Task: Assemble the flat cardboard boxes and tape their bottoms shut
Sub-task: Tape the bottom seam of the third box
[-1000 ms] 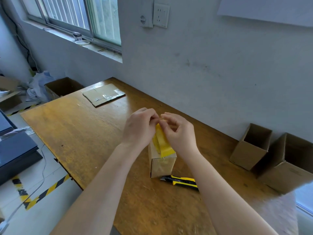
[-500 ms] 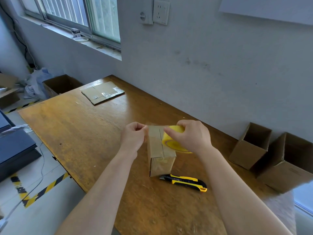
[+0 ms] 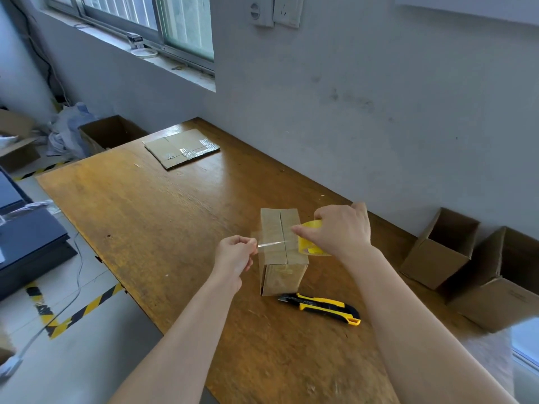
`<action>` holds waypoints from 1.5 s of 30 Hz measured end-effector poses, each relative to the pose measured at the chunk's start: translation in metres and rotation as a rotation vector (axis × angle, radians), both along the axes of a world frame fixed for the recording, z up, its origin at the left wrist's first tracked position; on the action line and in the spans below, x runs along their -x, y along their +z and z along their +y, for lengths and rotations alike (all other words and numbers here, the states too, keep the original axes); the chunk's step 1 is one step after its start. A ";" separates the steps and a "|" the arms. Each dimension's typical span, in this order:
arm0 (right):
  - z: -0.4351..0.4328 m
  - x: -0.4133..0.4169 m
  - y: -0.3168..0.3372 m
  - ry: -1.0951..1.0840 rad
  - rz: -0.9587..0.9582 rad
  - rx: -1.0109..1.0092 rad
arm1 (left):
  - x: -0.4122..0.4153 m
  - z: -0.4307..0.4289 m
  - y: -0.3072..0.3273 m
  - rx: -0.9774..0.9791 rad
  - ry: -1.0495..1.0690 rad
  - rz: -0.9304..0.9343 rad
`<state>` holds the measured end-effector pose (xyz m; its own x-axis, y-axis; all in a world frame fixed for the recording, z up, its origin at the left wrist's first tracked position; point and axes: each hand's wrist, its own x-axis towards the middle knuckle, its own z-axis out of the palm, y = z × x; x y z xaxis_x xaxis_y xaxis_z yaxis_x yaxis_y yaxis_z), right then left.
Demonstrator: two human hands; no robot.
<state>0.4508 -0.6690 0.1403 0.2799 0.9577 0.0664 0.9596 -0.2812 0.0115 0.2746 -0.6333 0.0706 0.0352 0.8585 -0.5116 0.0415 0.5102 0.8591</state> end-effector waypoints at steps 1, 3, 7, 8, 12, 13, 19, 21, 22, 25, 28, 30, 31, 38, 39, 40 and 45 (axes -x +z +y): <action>0.001 0.002 -0.001 0.002 -0.016 0.016 | 0.000 -0.001 -0.005 0.016 -0.005 0.005; 0.001 0.006 -0.002 0.011 -0.061 0.035 | 0.000 -0.002 -0.013 0.047 -0.013 0.013; 0.007 0.014 -0.003 0.012 -0.134 0.068 | -0.002 -0.001 -0.024 0.083 -0.029 0.024; 0.009 0.016 -0.003 0.009 -0.143 0.075 | -0.002 -0.002 -0.027 0.089 -0.032 0.027; 0.012 0.024 -0.005 0.014 -0.180 0.087 | -0.005 -0.004 -0.034 0.117 -0.019 0.026; 0.013 0.024 -0.006 0.014 -0.182 0.090 | -0.007 -0.004 -0.035 0.124 -0.014 0.027; 0.019 0.024 -0.010 0.012 -0.071 0.081 | -0.012 -0.002 -0.041 0.167 -0.044 0.025; 0.019 0.023 -0.011 0.021 -0.051 0.071 | -0.014 -0.001 -0.042 0.193 -0.060 0.031; 0.018 0.023 -0.011 0.029 -0.055 0.063 | -0.015 0.000 -0.040 0.215 -0.068 0.039; 0.017 0.023 -0.009 0.052 -0.102 0.057 | -0.015 0.002 -0.037 0.297 -0.131 0.113; 0.017 0.021 -0.008 0.050 -0.116 0.063 | -0.016 -0.004 -0.044 0.198 -0.186 0.276; 0.017 0.021 -0.010 0.035 -0.085 0.056 | -0.018 -0.009 -0.047 -0.065 -0.076 0.317; 0.018 0.022 -0.011 0.039 -0.087 0.053 | -0.021 -0.009 -0.046 -0.201 -0.026 0.307; 0.020 0.021 -0.010 0.063 -0.114 0.050 | -0.036 -0.002 -0.039 -0.164 -0.153 0.233; 0.019 0.020 -0.010 0.070 -0.098 0.044 | -0.037 -0.003 -0.041 -0.130 -0.174 0.236; 0.018 0.019 -0.010 0.082 -0.065 0.041 | -0.038 -0.003 -0.041 -0.116 -0.189 0.248; 0.013 -0.008 0.001 0.011 0.253 0.057 | -0.039 0.005 -0.041 -0.162 -0.232 0.332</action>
